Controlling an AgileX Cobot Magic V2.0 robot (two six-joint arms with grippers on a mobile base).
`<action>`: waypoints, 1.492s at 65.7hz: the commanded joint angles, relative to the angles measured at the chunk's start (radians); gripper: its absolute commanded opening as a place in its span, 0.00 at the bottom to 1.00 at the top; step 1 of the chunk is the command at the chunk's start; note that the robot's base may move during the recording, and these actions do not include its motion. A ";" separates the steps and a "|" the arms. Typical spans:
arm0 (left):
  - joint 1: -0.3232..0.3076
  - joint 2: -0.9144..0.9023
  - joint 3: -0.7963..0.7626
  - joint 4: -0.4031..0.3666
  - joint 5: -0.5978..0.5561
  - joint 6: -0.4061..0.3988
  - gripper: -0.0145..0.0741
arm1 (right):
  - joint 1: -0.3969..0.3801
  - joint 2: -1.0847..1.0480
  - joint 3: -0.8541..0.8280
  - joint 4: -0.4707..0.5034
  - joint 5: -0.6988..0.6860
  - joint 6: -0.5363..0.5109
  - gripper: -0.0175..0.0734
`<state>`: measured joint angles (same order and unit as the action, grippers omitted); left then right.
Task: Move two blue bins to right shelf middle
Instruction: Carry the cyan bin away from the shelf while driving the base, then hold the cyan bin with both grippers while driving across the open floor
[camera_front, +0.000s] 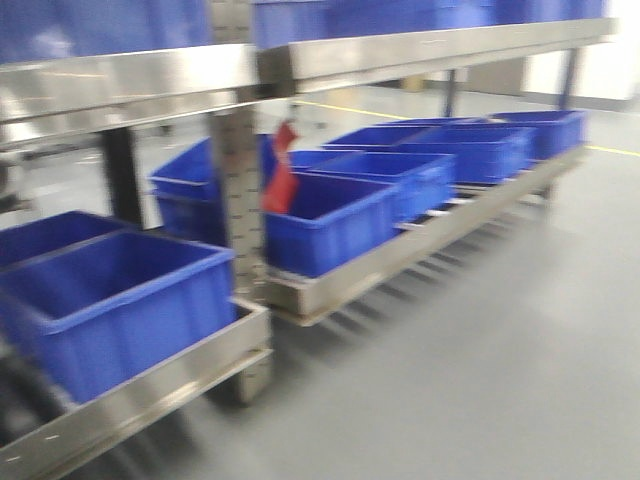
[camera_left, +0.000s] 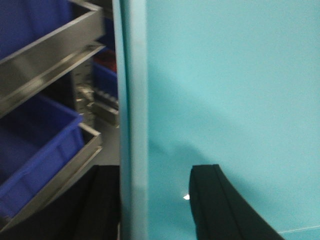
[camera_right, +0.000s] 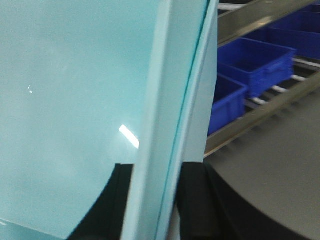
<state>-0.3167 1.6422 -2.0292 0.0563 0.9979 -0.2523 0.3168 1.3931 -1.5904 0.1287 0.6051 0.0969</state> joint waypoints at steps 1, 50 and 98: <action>0.003 -0.020 -0.016 0.002 -0.052 0.040 0.04 | -0.005 -0.026 -0.015 -0.005 -0.150 -0.008 0.02; 0.003 -0.020 -0.016 0.002 -0.052 0.040 0.04 | -0.005 -0.026 -0.015 -0.005 -0.150 -0.008 0.02; 0.003 -0.020 -0.016 0.002 -0.052 0.040 0.04 | -0.005 -0.026 -0.015 -0.005 -0.150 -0.008 0.02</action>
<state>-0.3167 1.6422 -2.0292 0.0563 0.9958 -0.2523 0.3168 1.3931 -1.5904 0.1287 0.6051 0.0969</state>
